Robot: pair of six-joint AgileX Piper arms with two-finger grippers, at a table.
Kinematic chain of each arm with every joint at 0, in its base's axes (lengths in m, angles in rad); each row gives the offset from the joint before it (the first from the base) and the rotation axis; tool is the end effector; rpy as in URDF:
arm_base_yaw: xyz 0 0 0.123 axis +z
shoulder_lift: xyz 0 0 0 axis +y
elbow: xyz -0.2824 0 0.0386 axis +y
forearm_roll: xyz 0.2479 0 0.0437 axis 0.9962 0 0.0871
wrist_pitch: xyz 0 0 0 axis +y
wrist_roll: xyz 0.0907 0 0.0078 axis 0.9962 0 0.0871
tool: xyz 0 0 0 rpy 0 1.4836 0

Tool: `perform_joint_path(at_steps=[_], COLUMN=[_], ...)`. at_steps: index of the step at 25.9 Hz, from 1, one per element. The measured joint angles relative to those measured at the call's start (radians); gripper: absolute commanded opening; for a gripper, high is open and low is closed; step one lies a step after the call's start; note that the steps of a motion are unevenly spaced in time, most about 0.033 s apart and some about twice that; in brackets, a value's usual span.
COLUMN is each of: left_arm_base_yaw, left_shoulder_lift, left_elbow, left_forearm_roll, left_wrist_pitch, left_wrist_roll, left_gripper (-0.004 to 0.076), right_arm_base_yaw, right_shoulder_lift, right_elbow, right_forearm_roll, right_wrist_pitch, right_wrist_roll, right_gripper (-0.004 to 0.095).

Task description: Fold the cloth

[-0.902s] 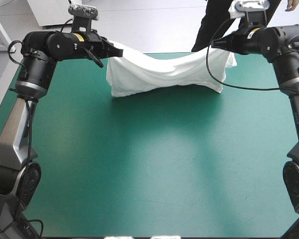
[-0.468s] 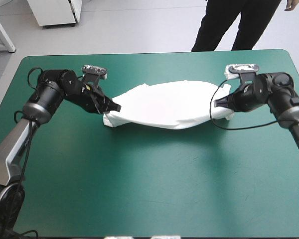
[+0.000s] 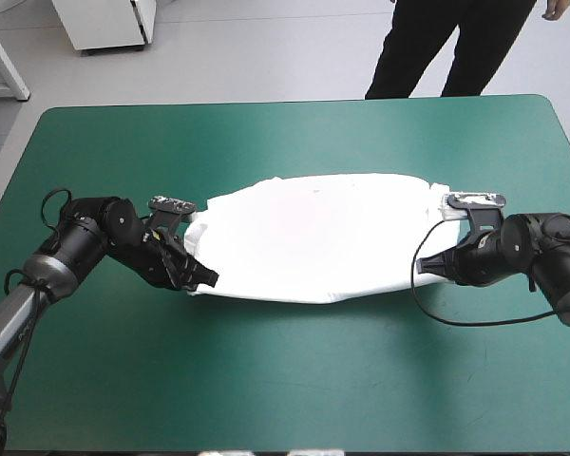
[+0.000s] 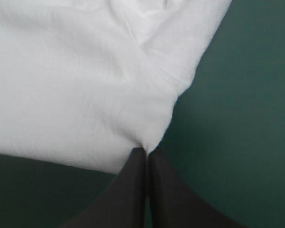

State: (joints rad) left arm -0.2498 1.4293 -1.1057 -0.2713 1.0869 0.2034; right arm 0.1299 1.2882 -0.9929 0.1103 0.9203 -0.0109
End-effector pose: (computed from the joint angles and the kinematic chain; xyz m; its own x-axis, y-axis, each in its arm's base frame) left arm 0.2565 -0.0877 0.2852 -0.9106 0.3072 -0.2763 0.3689 0.9057 -0.2090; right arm 0.2440 0.0399 0.2927 -0.9028 -0.0616 -0.4257 -0.1160 0.9879 0.1031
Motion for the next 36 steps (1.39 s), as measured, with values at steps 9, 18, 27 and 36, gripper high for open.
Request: perform_joint_path(at_steps=[9, 18, 27, 36], left_arm_base_yaw=[0.000, 0.000, 0.000, 0.000], left_shoulder_lift=[-0.013, -0.028, -0.183, -0.192], left_elbow=[0.081, 0.083, -0.263, -0.542], left_forearm_roll=[-0.037, 0.001, 0.004, -0.117], left_wrist_pitch=[0.005, 0.120, 0.132, 0.080], left_wrist_roll=[0.032, 0.032, 0.032, 0.077], left_gripper=[0.0055, 0.0246, 0.0276, 0.0360], right_arm_base_yaw=[0.000, 0.000, 0.000, -0.020], right_shoulder_lift=[-0.033, -0.058, -0.103, 0.055], right_elbow=[0.122, 0.117, -0.136, -0.225], right_forearm_roll=[0.034, 0.060, -0.124, -0.256], right_wrist_pitch=[0.025, 0.051, 0.062, -0.007], right_wrist_roll=[-0.037, -0.072, 0.096, 0.256], right_gripper=[0.0143, 0.0484, 0.0502, 0.0502])
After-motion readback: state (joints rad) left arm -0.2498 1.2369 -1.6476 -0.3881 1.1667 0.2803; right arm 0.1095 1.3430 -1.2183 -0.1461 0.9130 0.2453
